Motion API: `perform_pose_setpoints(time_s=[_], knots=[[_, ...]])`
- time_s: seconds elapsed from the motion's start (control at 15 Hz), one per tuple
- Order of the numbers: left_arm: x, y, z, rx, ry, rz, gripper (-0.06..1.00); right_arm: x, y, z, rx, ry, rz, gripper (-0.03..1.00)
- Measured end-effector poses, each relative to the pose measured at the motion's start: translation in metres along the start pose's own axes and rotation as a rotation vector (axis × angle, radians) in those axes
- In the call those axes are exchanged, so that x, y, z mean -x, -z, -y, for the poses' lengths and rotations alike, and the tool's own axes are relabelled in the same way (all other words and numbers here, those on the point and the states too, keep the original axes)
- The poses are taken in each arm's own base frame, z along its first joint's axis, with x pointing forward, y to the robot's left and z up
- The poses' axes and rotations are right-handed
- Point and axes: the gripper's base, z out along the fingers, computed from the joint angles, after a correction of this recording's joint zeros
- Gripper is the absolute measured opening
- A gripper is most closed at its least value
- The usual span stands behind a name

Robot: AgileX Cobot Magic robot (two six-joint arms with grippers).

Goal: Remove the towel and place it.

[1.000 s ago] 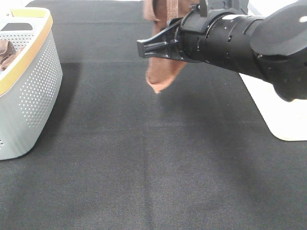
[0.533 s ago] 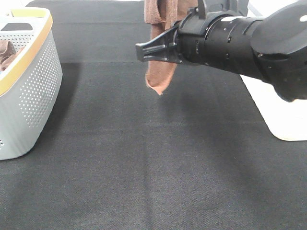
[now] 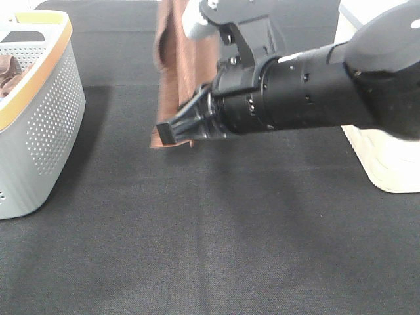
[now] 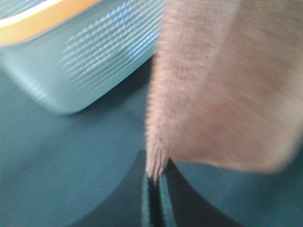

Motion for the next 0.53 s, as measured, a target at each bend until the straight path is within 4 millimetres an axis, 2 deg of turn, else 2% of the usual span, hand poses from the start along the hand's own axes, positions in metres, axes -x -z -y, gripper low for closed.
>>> perform_pose_setpoints(time_s=[0.2, 0.27, 0.33, 0.47, 0.53], knots=[[-0.017, -0.020, -0.007, 0.075, -0.013, -0.137, 0.00, -0.005, 0.006, 0.028, 0.057, -0.168, -0.087, 0.00], [-0.017, -0.020, -0.007, 0.075, -0.013, -0.137, 0.00, -0.005, 0.006, 0.028, 0.057, -0.168, -0.087, 0.00], [-0.022, -0.027, -0.009, 0.098, -0.020, -0.172, 0.00, -0.005, 0.009, 0.038, 0.066, -0.201, -0.109, 0.00], [-0.028, -0.037, -0.012, 0.133, -0.035, -0.212, 0.00, 0.004, 0.018, 0.060, 0.055, -0.238, -0.119, 0.00], [-0.031, -0.042, -0.014, 0.156, -0.047, -0.224, 0.00, 0.015, 0.025, 0.072, 0.032, -0.244, -0.114, 0.00]])
